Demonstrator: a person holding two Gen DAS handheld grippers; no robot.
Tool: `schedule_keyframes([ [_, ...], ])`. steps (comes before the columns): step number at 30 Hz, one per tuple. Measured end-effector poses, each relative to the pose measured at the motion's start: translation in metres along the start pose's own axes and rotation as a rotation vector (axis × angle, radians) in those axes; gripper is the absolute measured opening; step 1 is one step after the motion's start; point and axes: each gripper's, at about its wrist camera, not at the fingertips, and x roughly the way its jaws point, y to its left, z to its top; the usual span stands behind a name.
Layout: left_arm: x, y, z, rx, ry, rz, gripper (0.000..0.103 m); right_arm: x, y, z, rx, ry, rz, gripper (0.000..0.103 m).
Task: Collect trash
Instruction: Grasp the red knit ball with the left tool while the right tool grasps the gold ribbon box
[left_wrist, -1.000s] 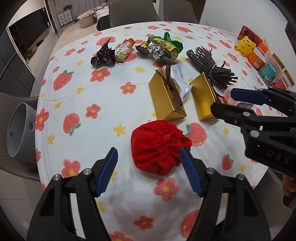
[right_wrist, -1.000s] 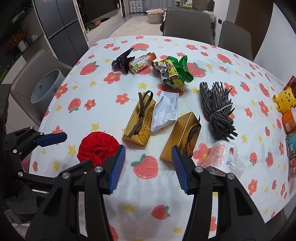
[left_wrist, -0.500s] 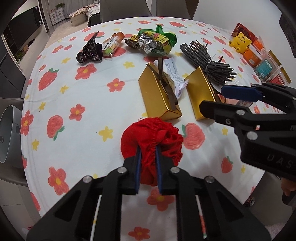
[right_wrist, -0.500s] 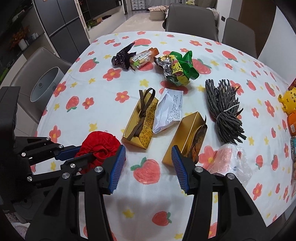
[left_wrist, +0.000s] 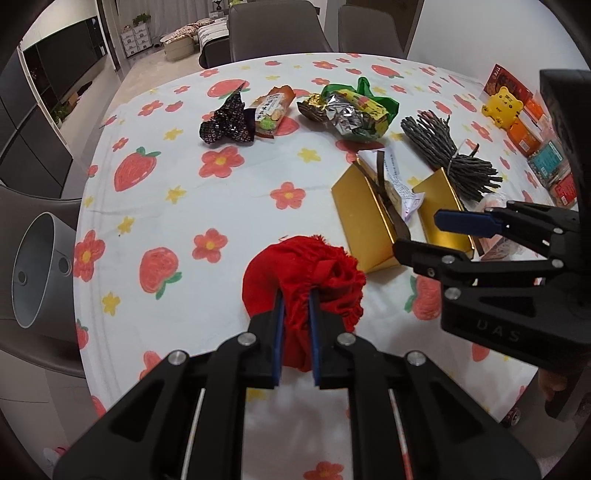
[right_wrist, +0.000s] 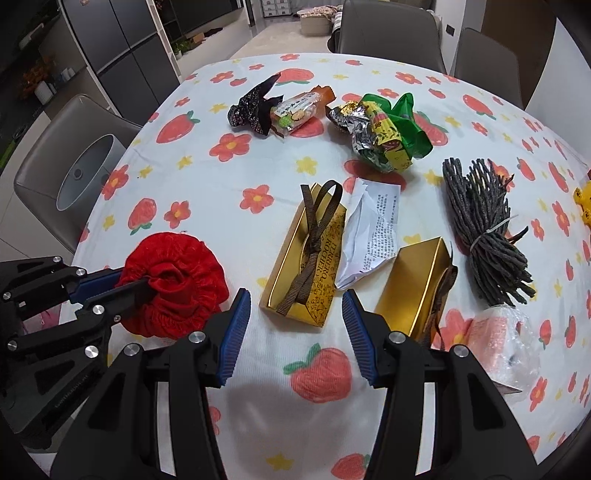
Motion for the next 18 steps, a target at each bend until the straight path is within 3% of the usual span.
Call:
schedule_keyframes([
  [9,0.009,0.025,0.004,-0.012,-0.001,0.027,0.012,0.042,0.000,0.004,0.076,0.045,-0.040,0.053],
  [15,0.011,0.033,0.008,-0.013,-0.002,0.023,0.012,0.058,0.007,0.006,0.052,0.059,-0.083,0.054],
  [18,0.009,0.035,0.009,-0.015,-0.005,0.019,0.012,0.056,0.011,0.008,0.054,0.052,-0.051,0.051],
])
